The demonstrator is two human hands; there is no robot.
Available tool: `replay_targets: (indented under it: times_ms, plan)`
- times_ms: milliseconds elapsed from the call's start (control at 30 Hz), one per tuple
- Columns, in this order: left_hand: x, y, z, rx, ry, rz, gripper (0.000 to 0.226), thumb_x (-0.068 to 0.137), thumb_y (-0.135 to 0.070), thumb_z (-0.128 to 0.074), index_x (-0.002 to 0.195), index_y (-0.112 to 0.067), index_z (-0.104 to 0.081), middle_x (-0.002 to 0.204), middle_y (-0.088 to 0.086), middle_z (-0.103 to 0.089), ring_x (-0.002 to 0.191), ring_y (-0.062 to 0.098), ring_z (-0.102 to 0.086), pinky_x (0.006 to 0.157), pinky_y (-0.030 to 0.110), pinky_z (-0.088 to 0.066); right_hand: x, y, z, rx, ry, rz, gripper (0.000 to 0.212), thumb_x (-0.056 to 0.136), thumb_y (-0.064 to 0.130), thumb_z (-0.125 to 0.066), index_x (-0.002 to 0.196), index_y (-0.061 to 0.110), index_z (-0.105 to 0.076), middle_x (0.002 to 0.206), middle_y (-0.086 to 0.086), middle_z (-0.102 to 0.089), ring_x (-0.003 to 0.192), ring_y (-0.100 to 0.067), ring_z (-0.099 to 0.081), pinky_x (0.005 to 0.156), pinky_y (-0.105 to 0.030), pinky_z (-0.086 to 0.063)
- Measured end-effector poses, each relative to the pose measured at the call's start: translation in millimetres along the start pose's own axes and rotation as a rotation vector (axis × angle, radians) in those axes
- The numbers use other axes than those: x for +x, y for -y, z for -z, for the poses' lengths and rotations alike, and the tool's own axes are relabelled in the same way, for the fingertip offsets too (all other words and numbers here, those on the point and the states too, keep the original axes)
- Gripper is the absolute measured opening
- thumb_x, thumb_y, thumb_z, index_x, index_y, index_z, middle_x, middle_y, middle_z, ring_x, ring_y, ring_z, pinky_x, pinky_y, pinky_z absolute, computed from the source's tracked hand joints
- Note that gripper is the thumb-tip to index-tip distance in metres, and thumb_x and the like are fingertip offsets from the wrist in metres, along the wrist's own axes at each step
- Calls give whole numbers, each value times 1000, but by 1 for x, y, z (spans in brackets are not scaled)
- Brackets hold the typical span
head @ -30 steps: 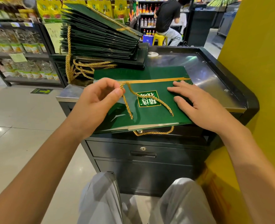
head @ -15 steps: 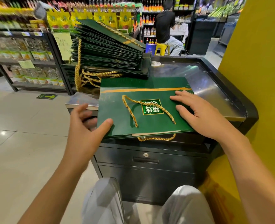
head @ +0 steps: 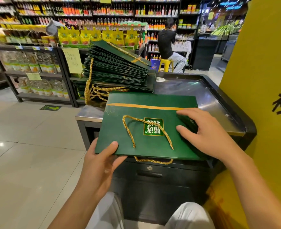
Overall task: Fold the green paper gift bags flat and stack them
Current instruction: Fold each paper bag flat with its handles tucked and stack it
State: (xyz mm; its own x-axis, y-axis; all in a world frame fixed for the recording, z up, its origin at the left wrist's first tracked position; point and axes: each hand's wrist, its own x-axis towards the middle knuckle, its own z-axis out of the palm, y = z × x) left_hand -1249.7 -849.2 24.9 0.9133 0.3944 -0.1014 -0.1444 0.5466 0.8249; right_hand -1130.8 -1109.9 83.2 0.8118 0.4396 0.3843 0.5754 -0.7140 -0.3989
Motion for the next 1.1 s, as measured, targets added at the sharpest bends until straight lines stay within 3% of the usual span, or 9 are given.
replay_targets:
  times_ms: [233, 333, 400, 467, 600, 767, 867, 967, 1100]
  plan:
    - [7, -22, 18, 163, 109, -65, 33, 89, 9, -58, 115, -10, -62, 102, 9, -77, 82, 25, -77, 62, 33, -62, 16, 10, 6, -67, 9, 56, 65, 87, 54, -67, 146, 36, -47, 152, 5, -42, 148, -19, -29, 120, -48, -23]
    - [20, -34, 21, 213, 152, -61, 44, 75, -1, -69, 117, -11, -61, 109, 10, -77, 87, 26, -77, 64, 36, -63, 20, 15, 10, 92, 73, 57, 62, 83, 45, -77, 138, 42, -48, 141, 16, -51, 130, -4, -46, 108, -26, -39]
    - [26, -43, 19, 241, 178, -67, 64, 63, -15, -85, 122, -11, -60, 117, 12, -74, 94, 28, -76, 69, 37, -64, 19, 15, 11, 206, 60, 31, 55, 81, 35, -83, 128, 43, -54, 127, 27, -57, 120, 4, -50, 95, -10, -37]
    - [31, -50, 15, 256, 169, -98, 73, 58, -24, -91, 124, -11, -60, 117, 11, -74, 95, 26, -76, 69, 36, -63, 17, 13, 11, 323, -5, -21, 44, 79, 25, -86, 115, 38, -64, 109, 29, -63, 109, 9, -54, 87, -5, -38]
    - [29, -49, -8, 292, 134, -220, 34, 96, -3, -59, 127, -16, -59, 107, 1, -78, 89, 13, -75, 66, 22, -59, 7, 8, 5, 605, -126, -165, 29, 76, 9, -86, 95, 28, -77, 92, 12, -73, 77, 4, -62, 70, -7, -46]
    - [19, -30, -33, 538, 207, -322, 69, 96, 3, -60, 148, -34, -35, 110, 4, -73, 97, 11, -72, 76, 19, -56, -6, 1, 7, 773, -332, -349, 30, 79, 0, -81, 104, 16, -75, 101, 7, -71, 76, 14, -64, 64, -1, -45]
    - [17, -19, -51, 608, 278, -330, 90, 94, 2, -63, 153, -48, -17, 119, -2, -68, 99, 17, -73, 83, 31, -59, -13, -5, 14, 875, -434, -479, 30, 82, -2, -78, 110, 9, -73, 95, 6, -70, 66, 9, -67, 55, -8, -49]
    - [22, -16, -71, 637, 342, -349, 74, 95, 2, -62, 144, -47, -36, 117, -2, -68, 88, 27, -73, 82, 36, -60, -16, -12, 22, 885, -478, -587, 29, 85, -1, -76, 111, 9, -72, 93, 5, -67, 61, 11, -65, 49, -10, -50]
    - [50, -11, -99, 746, 315, -370, 40, 98, -8, -59, 120, -40, -66, 94, 24, -71, 75, 50, -61, 75, 57, -58, -12, -23, 33, 805, -443, -615, 36, 85, 1, -77, 117, 17, -70, 105, 6, -64, 68, 12, -65, 51, -11, -49]
